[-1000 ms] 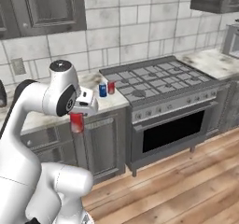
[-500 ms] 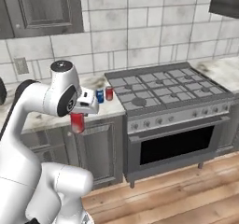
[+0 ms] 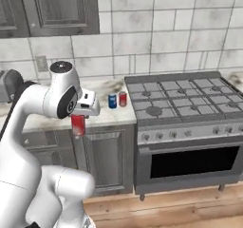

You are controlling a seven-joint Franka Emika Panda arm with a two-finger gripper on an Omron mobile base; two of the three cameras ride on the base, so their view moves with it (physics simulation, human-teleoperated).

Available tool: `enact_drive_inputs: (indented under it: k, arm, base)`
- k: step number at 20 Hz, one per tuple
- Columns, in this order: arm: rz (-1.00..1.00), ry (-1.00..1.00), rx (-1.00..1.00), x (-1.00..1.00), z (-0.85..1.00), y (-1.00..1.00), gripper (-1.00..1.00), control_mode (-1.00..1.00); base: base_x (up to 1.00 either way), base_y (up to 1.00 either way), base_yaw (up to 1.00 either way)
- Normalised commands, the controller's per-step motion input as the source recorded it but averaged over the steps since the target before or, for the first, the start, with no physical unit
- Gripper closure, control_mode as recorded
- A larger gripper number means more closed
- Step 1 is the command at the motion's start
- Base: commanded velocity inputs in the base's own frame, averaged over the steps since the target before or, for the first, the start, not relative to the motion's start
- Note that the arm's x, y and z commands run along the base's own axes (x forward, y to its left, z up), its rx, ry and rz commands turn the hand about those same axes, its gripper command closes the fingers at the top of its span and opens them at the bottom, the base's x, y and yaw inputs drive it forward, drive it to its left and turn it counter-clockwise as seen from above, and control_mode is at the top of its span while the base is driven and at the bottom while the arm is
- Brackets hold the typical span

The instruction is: Four empty soda cans are scattered around the kitchen. Gather all the cans and cluster them next to the stove for recycling.

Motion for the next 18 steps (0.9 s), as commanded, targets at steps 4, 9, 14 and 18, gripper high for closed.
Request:
enact_drive_inputs:
  k: [4,9,14,18]
  arm:
    - [0.0,0.0,0.0,0.0,0.0,0.0,1.0,1.0]
    - [0.0,0.0,0.0,0.0,0.0,0.0,1.0,1.0]
    - [0.0,0.0,0.0,0.0,0.0,0.0,1.0,1.0]
    - [0.0,0.0,0.0,0.0,0.0,0.0,1.0,1.0]
  base:
    - [0.31,-0.81,0.43]
    - [0.37,-0.43,0.38]
    - [0.36,-0.13,0.29]
    - [0.15,-0.54,0.19]
